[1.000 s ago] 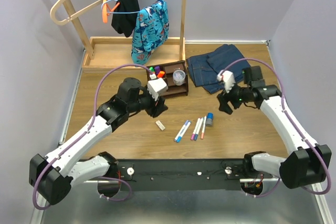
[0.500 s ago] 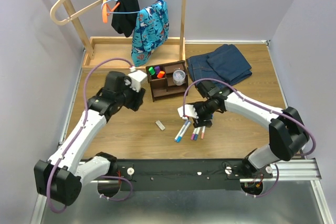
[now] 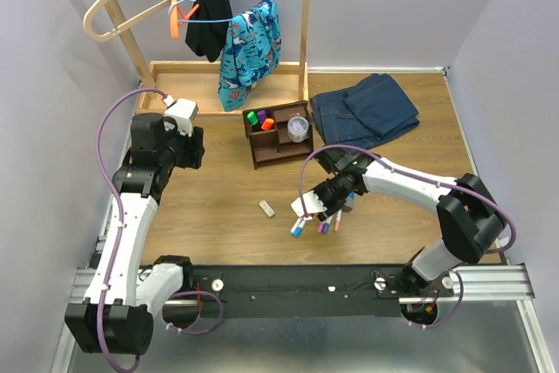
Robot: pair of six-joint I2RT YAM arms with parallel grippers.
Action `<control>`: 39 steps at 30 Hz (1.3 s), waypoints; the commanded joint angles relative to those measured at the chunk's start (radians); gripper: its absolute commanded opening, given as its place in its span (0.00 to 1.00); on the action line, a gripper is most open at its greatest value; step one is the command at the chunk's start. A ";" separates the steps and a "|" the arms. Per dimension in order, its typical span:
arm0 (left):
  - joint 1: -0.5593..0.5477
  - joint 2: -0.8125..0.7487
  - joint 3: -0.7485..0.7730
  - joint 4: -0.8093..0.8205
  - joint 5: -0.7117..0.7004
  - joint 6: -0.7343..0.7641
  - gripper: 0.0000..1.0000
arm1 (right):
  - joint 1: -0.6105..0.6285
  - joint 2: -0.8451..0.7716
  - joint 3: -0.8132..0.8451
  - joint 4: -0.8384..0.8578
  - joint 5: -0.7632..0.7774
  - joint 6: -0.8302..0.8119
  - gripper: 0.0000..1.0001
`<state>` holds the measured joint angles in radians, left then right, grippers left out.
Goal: Sort the stationery into containers
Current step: Pick up the pen from the center of the board.
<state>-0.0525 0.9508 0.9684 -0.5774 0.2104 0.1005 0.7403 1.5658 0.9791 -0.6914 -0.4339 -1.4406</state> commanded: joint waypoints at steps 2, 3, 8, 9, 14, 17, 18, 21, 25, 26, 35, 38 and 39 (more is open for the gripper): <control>0.031 -0.020 -0.016 0.025 0.034 -0.019 0.65 | 0.025 0.003 -0.016 -0.069 -0.011 -0.106 0.48; 0.034 -0.020 -0.019 0.030 0.035 -0.018 0.65 | 0.027 0.005 -0.016 -0.072 -0.011 -0.110 0.48; 0.043 -0.012 -0.019 0.042 0.041 -0.028 0.65 | 0.031 0.043 -0.025 -0.066 0.001 -0.139 0.45; 0.043 -0.012 -0.019 0.042 0.043 -0.028 0.65 | 0.033 0.049 -0.025 -0.068 0.003 -0.142 0.45; 0.071 -0.012 -0.026 0.045 0.037 -0.022 0.65 | 0.037 0.079 -0.017 -0.068 0.011 -0.144 0.46; 0.074 -0.007 -0.030 0.047 0.038 -0.024 0.65 | 0.037 0.085 -0.019 -0.072 0.007 -0.149 0.46; 0.074 -0.006 -0.030 0.047 0.040 -0.024 0.65 | 0.037 0.085 -0.019 -0.076 0.007 -0.150 0.46; 0.077 -0.004 -0.031 0.047 0.038 -0.025 0.65 | 0.041 0.086 -0.023 -0.091 0.006 -0.162 0.46; 0.080 -0.007 -0.033 0.044 0.040 -0.025 0.65 | 0.045 0.088 -0.029 -0.134 0.003 -0.173 0.46; 0.082 -0.009 -0.034 0.042 0.040 -0.025 0.65 | 0.047 0.082 -0.031 -0.141 0.000 -0.182 0.46; 0.098 -0.024 -0.050 0.036 0.049 -0.038 0.65 | 0.056 0.105 -0.046 -0.115 0.021 -0.170 0.46; 0.108 -0.027 -0.053 0.034 0.055 -0.044 0.65 | 0.057 0.129 -0.031 -0.105 0.023 -0.169 0.45; 0.109 -0.027 -0.054 0.033 0.058 -0.047 0.65 | 0.060 0.137 -0.023 -0.105 0.024 -0.165 0.45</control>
<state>0.0406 0.9459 0.9310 -0.5476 0.2367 0.0746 0.7864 1.6394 0.9451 -0.8043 -0.4316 -1.6051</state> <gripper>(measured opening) 0.647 0.454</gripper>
